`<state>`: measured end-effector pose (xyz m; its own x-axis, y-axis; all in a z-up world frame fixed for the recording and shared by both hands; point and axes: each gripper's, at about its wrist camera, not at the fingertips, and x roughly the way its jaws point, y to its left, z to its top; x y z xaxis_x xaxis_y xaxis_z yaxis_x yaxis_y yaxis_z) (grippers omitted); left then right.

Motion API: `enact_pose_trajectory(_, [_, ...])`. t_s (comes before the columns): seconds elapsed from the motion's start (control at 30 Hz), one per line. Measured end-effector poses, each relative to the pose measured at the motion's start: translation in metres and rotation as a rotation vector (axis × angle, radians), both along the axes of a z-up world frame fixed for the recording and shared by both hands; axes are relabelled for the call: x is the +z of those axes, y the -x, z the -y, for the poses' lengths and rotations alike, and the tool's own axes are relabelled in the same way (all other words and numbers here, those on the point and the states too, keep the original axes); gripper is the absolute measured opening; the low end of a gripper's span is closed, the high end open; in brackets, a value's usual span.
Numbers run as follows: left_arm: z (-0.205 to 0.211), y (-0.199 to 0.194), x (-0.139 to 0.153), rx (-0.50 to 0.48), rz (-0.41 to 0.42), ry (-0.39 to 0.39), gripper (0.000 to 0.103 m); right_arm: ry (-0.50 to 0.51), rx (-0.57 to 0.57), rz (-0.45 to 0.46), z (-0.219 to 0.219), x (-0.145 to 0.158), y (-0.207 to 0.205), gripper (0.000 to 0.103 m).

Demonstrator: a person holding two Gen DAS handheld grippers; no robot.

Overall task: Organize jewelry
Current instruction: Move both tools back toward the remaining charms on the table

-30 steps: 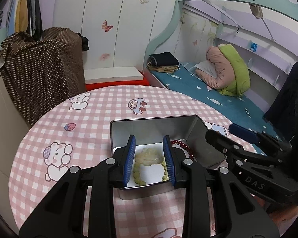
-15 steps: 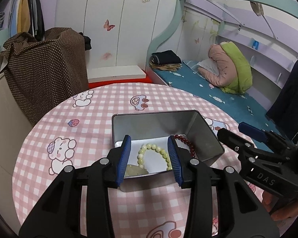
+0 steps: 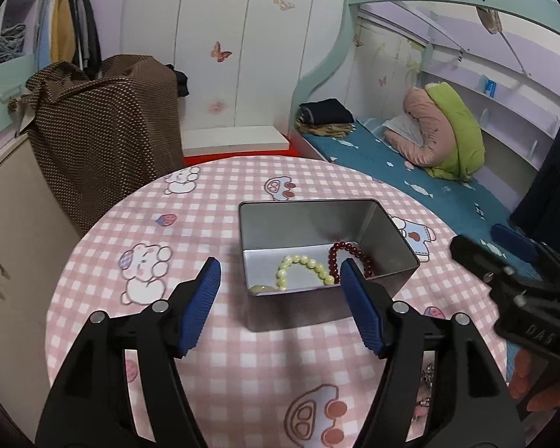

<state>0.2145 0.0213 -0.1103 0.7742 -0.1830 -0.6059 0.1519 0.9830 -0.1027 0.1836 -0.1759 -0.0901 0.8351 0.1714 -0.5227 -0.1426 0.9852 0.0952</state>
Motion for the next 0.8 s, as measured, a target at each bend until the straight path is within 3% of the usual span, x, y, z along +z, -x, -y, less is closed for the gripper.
enact_pose_trajectory(0.07, [-0.003,0.007,0.004,0.011,0.004,-0.001,0.074,-0.014,-0.010,0.010,0.003,0.005,0.008,0.094])
enact_pose_trajectory(0.37, [-0.016,0.047,0.019,0.035,0.042,-0.019,0.088,-0.002,-0.012,0.045,-0.002,0.019,0.041,0.095])
enact_pose_trajectory(0.67, [-0.039,0.089,0.012,0.059,0.042,-0.054,0.089,0.002,0.046,-0.004,-0.022,-0.006,0.082,0.095])
enact_pose_trajectory(0.8, [-0.054,0.103,0.001,0.071,0.017,-0.050,0.089,0.063,0.107,0.001,-0.042,-0.021,0.101,0.095])
